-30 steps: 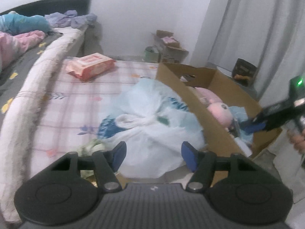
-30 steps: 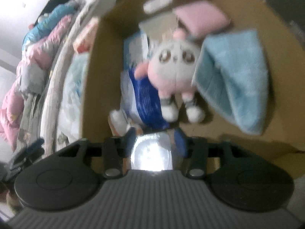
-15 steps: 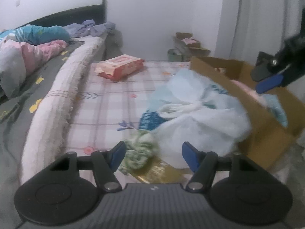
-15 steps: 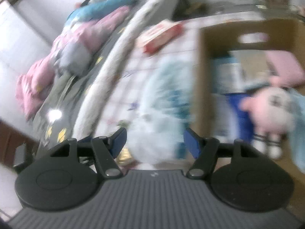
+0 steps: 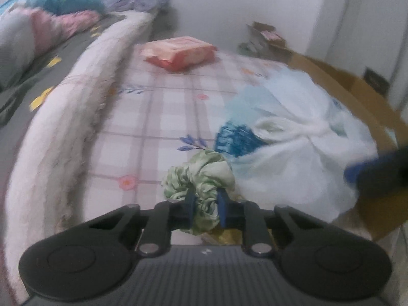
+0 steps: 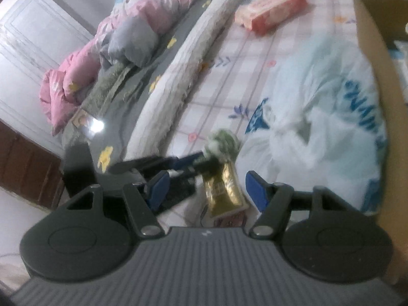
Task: Organize soft objects
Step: 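Grasp the green scrunchie with the left tool while the right tool grasps the gold tissue pack, then carry the scrunchie and tissue pack with both tools into the box and release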
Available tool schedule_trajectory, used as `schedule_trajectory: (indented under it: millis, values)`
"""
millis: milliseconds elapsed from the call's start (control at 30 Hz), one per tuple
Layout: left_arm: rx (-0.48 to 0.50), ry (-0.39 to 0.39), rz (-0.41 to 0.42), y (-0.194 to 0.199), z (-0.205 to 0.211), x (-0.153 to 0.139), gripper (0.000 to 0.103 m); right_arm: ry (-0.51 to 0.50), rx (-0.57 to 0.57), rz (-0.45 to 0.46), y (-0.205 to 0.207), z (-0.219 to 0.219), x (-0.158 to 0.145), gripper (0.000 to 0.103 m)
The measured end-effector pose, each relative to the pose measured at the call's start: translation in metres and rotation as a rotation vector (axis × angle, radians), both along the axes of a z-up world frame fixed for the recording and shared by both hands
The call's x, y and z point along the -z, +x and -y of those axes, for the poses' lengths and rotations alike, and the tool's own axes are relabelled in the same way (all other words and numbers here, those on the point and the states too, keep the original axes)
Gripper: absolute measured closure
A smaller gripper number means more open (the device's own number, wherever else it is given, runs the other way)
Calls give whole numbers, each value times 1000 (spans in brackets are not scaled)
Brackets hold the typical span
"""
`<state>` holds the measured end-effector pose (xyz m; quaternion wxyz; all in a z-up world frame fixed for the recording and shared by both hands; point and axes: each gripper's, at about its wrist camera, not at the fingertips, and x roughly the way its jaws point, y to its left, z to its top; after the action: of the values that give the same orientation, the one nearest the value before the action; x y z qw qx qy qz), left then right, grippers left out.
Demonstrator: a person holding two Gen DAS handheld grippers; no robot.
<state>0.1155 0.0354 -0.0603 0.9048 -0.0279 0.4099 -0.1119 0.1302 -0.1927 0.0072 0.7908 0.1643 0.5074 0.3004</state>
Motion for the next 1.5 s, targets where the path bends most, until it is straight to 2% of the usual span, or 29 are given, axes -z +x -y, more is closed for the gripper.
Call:
schedule_trajectory:
  millis: [133,267,533,667,733,800,933,1167,1333,1500]
  values:
    - [-62,-20,19,-9,-23,-9,87,-61,-42,5,-4,-25,16,37]
    - [-102,-40,5,-18,-41,-11,87,-186,-113,31,-8,-60,32,37]
    - [-121,-53,-10,-34,-54,-7,87,-345,-162,39,-5,-93,68,39]
    - [-130,-63,-10,-36,-57,-6,87,-368,-168,44,-4,-98,78,40]
    - [-134,-79,-15,-38,-57,-5,87,-382,-169,50,-4,-99,83,47]
    - [-131,-100,-19,-40,-56,-6,87,-393,-171,78,-7,-100,83,50]
    - [-127,-113,0,-47,-53,-19,87,-346,-154,84,-12,-91,76,51]
    - [-88,-172,89,-58,-37,-65,87,-169,-111,100,-31,-58,41,51]
    - [8,-193,163,-55,0,-104,87,-91,-46,151,-53,-17,10,51]
    - [149,-205,213,-46,62,-132,87,-53,95,226,-79,52,-22,51]
